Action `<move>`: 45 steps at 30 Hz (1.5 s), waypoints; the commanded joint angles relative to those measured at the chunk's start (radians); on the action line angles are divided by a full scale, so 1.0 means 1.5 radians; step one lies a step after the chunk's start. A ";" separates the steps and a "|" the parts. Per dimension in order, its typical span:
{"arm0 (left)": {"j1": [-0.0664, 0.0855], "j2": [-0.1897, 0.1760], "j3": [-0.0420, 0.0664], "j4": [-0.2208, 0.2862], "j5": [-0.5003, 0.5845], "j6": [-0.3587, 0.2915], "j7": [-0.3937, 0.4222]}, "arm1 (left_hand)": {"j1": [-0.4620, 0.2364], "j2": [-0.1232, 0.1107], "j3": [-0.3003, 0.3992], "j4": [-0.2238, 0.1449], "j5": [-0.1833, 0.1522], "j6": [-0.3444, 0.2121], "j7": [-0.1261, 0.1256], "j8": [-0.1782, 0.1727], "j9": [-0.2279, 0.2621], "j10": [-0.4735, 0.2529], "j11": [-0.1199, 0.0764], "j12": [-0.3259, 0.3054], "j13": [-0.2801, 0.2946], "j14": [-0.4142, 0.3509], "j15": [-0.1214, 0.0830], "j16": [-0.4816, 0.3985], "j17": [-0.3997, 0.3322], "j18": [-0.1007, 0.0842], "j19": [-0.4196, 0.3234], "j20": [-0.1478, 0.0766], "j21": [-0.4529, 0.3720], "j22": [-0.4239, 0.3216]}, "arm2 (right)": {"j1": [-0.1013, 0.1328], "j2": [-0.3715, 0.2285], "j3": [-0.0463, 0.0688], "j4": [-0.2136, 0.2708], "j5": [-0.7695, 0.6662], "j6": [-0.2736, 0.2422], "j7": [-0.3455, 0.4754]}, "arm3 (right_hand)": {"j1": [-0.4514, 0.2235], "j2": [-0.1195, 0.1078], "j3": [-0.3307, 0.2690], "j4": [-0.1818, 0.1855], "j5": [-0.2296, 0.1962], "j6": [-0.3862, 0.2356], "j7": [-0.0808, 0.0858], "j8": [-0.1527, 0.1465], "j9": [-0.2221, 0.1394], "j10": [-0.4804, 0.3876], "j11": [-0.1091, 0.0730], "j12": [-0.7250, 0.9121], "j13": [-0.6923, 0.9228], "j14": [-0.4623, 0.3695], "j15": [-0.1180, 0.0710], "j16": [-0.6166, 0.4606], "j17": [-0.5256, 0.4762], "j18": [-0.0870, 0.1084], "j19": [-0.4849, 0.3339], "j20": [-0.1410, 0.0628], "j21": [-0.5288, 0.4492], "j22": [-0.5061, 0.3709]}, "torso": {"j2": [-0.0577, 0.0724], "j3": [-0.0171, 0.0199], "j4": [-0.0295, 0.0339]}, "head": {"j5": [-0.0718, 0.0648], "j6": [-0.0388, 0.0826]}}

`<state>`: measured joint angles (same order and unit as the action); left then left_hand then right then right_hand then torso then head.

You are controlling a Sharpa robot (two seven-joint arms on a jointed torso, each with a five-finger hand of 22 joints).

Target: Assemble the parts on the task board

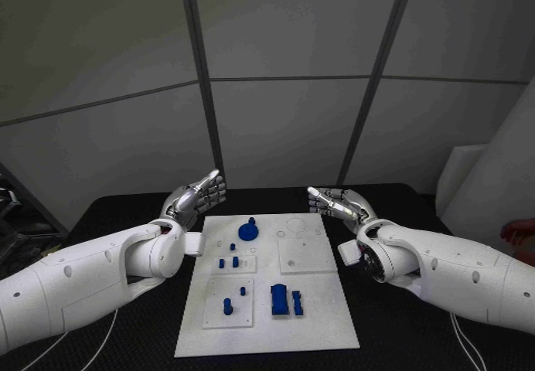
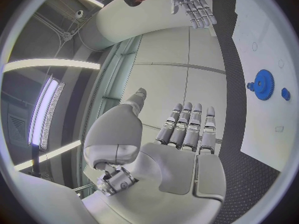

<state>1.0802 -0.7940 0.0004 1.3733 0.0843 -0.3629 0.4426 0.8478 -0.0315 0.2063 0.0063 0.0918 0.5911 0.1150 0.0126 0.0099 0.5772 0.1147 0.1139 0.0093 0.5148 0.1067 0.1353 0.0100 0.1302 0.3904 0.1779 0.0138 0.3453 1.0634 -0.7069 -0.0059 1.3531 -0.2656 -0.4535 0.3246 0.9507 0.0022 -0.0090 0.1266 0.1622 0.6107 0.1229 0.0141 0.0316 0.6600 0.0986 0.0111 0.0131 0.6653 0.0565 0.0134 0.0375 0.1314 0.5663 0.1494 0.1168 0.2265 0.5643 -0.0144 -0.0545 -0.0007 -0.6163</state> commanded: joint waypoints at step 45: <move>-0.020 0.009 0.000 0.131 -0.056 -0.271 0.052 | -0.565 0.021 -0.138 -0.004 -0.061 -0.394 -0.077 -0.008 -0.007 -0.385 -0.076 -0.076 -0.006 -0.343 -0.071 -0.090 -0.007 -0.026 -0.260 -0.119 -0.009 -0.230 | -0.009 -0.049 0.004 0.145 0.177 -0.211 0.130 | -0.578 -0.001 0.006 -0.084 -0.108 -0.407 -0.082 -0.009 -0.021 -0.440 -0.066 -0.007 -0.009 -0.444 -0.038 -0.009 -0.025 -0.088 -0.378 -0.100 -0.078 -0.151 | -0.013 0.0096 0.0363 | 0.000 0.011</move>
<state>1.0482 -0.7809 -0.0008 1.5682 0.0144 -0.7652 0.4983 0.0112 0.0002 0.0028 -0.0002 0.0033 0.0035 0.0002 0.0047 0.0015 0.0040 0.0005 0.0068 0.0013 0.0054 -0.0001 0.0059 0.0010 0.1301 0.0051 0.0002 0.0060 0.0012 1.0485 -0.7799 -0.0009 1.5679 0.0012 -0.7641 0.5058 0.0988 -0.0007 0.0002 0.0072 0.0050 0.0211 0.0001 0.0039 0.0009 0.0313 -0.0002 0.0035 0.0009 0.0315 0.0000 0.0047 0.0014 0.0068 0.0197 0.0003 0.0066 0.0010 0.5442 0.0000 0.0001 0.0001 -0.5998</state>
